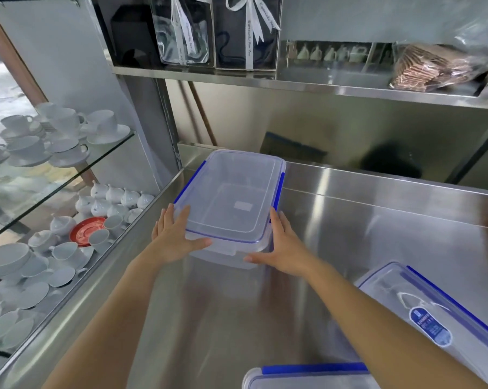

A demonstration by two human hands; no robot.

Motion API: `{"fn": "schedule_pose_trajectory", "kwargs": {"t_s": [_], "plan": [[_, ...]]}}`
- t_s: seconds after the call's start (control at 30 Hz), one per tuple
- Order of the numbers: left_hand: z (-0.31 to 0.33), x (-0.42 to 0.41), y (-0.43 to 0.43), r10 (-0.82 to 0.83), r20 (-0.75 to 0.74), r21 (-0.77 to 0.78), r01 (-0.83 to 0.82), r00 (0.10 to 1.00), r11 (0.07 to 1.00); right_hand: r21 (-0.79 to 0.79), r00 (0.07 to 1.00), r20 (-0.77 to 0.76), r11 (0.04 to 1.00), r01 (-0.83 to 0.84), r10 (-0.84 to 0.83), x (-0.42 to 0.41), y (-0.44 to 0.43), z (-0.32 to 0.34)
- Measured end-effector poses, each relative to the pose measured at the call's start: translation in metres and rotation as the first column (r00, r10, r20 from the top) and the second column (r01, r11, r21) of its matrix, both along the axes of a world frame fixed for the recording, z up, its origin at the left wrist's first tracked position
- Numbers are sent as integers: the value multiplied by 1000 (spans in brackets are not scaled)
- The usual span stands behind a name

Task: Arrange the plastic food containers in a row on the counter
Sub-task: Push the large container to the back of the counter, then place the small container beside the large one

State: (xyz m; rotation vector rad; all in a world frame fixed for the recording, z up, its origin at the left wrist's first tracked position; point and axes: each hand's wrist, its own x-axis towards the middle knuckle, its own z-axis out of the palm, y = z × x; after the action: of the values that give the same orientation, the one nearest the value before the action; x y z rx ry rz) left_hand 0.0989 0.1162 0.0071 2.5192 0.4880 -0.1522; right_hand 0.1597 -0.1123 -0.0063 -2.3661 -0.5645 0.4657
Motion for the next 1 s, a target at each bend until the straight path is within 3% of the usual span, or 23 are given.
{"fn": "schedule_pose_trajectory", "kwargs": {"t_s": [0.1, 0.17, 0.27, 0.33, 0.43, 0.57, 0.63, 0.77, 0.87, 1.0], "plan": [[10, -4, -17, 49, 237, 8, -53, 970, 999, 30, 998, -21, 998, 52, -51, -4, -26, 9], [19, -8, -40, 125, 446, -81, -99, 886, 992, 44, 994, -40, 994, 100, -98, -7, -48, 15], [22, -9, -94, 2, 527, -50, 29, 850, 998, 45, 985, -57, 985, 168, -165, -14, -86, 22], [16, -10, -136, -144, 458, -29, 176, 877, 984, 44, 974, -50, 974, 223, -221, -22, -113, 24], [5, -18, -197, -287, 246, -195, 337, 926, 921, -12, 954, -13, 954, 298, -298, -35, -153, 27], [0, -24, -246, -336, -181, -373, 252, 924, 893, -78, 903, -23, 901, 426, -429, -51, -204, 22], [-1, -27, -260, -365, -302, -409, 226, 881, 884, -183, 885, 19, 868, 461, -466, -57, -224, 16], [-18, -30, -277, -368, -263, -432, 232, 892, 871, -299, 840, -5, 803, 516, -542, -66, -254, -1], [-26, -27, -289, -242, -160, -516, 128, 957, 847, -237, 784, -56, 771, 590, -618, -65, -267, -13], [-27, -20, -299, -88, -12, -541, 68, 996, 838, -271, 711, 30, 679, 682, -702, -58, -261, -14]]}}
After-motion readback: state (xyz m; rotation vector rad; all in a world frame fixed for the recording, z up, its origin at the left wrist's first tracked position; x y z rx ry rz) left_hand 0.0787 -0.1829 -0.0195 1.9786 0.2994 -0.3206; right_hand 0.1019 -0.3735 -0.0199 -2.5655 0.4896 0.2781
